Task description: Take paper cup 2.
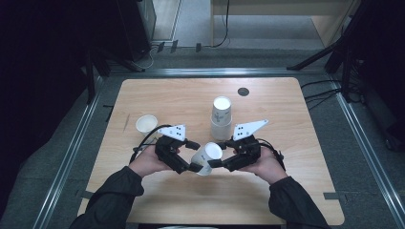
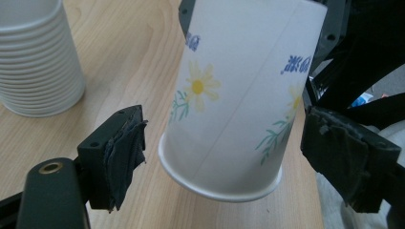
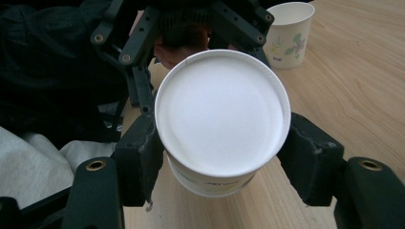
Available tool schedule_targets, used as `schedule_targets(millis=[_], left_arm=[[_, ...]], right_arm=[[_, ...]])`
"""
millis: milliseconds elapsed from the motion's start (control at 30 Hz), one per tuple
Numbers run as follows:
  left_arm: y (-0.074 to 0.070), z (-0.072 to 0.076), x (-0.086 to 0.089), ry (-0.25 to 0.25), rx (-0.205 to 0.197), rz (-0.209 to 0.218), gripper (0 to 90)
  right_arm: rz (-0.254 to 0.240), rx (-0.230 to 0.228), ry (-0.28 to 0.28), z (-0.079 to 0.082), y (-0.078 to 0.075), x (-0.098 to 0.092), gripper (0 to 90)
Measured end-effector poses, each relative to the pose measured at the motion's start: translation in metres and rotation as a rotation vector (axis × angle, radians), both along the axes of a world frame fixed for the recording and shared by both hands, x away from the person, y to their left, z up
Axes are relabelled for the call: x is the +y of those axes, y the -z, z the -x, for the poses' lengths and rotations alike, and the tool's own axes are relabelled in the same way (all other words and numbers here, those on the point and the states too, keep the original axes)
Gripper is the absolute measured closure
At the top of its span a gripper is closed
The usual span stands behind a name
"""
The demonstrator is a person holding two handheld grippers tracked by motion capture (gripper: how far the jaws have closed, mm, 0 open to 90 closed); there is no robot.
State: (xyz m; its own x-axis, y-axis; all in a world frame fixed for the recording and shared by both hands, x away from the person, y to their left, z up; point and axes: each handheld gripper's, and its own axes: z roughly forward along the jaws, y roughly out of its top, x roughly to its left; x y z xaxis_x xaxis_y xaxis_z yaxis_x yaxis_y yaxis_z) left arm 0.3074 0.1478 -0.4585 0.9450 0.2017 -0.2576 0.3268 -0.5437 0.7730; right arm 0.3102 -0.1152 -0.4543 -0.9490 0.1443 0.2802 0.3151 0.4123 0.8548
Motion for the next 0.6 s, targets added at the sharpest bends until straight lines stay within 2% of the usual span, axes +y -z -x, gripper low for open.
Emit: schedule_targets(millis=[100,200,433,600], left_arm=[[0.0023,0.0024,-0.0037,0.009,-0.009,-0.013,15.7],[0.0025,0.0035,-0.0043,0.019,-0.013,-0.008,21.4],[0.0047,0.0054,-0.0054,0.023,-0.008,0.0,21.9],[0.0062,0.0065,-0.0062,0.03,-0.018,-0.003,23.6]], right_arm=[[-0.01,0.015,-0.006,-0.0004,-0.0005,0.0001,35.9],[-0.011,0.02,-0.011,-0.0004,-0.0009,0.001,35.9],[-0.006,0.03,-0.02,-0.0005,0.0,0.0045,36.0],[-0.02,0.039,-0.027,-0.0012,0.0002,0.0066,36.0]])
